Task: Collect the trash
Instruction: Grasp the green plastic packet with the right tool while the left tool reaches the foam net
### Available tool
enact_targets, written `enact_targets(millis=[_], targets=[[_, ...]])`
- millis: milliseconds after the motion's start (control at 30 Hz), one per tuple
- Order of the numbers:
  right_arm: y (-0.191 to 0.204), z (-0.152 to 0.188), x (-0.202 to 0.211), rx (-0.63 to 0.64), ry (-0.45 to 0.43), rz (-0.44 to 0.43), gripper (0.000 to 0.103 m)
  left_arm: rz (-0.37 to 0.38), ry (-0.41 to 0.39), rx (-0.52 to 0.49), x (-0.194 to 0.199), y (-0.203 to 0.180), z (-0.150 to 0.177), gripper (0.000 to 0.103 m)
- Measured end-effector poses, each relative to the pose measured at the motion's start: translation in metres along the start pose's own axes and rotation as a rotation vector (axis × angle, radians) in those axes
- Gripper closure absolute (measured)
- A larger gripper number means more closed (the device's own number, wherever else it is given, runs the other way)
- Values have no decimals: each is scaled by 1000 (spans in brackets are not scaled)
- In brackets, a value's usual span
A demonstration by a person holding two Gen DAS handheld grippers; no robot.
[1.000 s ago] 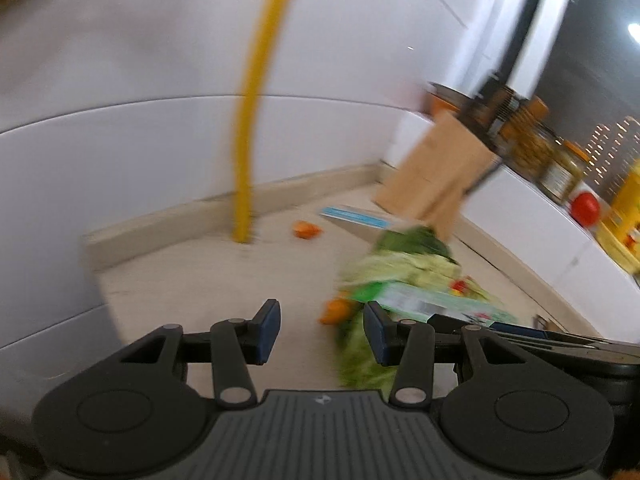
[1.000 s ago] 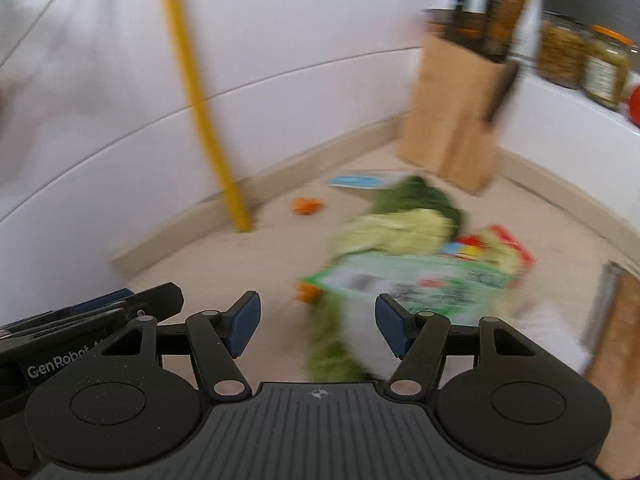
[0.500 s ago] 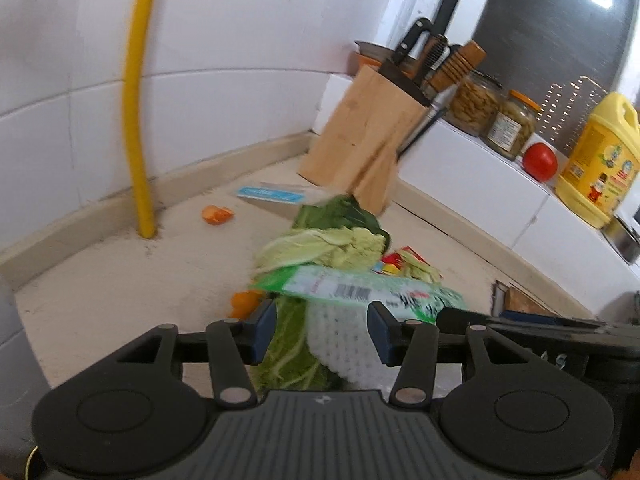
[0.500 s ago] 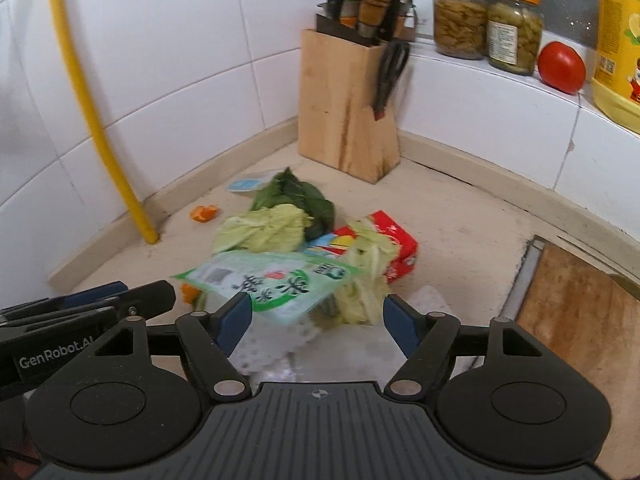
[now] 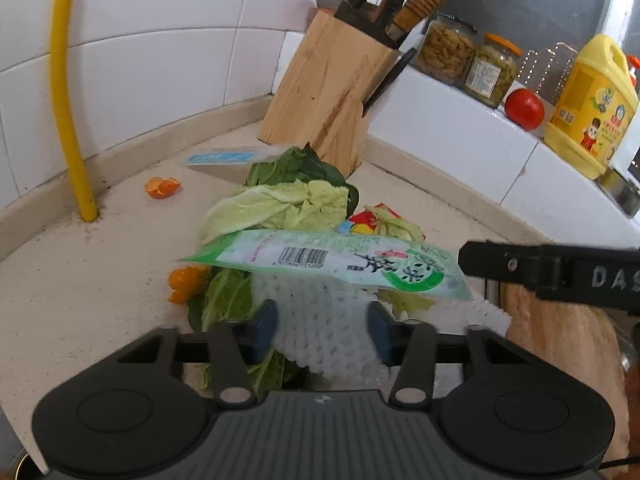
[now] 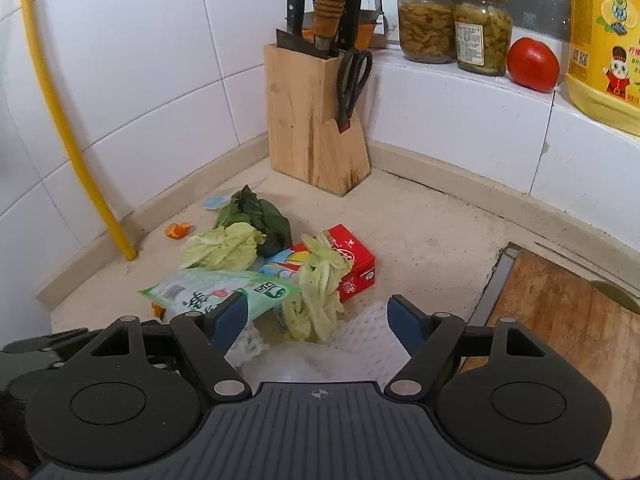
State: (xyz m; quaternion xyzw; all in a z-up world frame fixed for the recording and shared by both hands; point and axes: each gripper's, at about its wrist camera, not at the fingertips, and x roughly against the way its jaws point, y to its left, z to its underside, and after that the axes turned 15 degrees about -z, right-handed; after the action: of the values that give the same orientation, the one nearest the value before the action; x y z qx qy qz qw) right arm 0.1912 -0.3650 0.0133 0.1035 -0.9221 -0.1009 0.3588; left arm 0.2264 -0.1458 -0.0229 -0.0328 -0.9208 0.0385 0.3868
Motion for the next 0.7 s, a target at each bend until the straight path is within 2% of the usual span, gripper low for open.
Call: enact_targets(millis=[100, 267, 400, 467, 600, 700], targets=[[-3, -2, -3, 6, 5, -22, 21, 14, 25, 18, -3, 5, -1, 102], [2, -9, -7, 83, 28, -88, 18, 53, -7, 11, 20, 18, 2, 103], [13, -13, -10, 201, 49, -121, 17, 78, -21, 23, 38, 35, 6, 103], [20, -14, -12, 265, 70, -139, 17, 90, -2, 28, 39, 41, 6, 103], [38, -20, -25, 381, 121, -182, 7, 96, 10, 43, 34, 42, 8, 103], [54, -28, -48, 479, 181, -189, 6, 98, 23, 51, 30, 41, 11, 98]])
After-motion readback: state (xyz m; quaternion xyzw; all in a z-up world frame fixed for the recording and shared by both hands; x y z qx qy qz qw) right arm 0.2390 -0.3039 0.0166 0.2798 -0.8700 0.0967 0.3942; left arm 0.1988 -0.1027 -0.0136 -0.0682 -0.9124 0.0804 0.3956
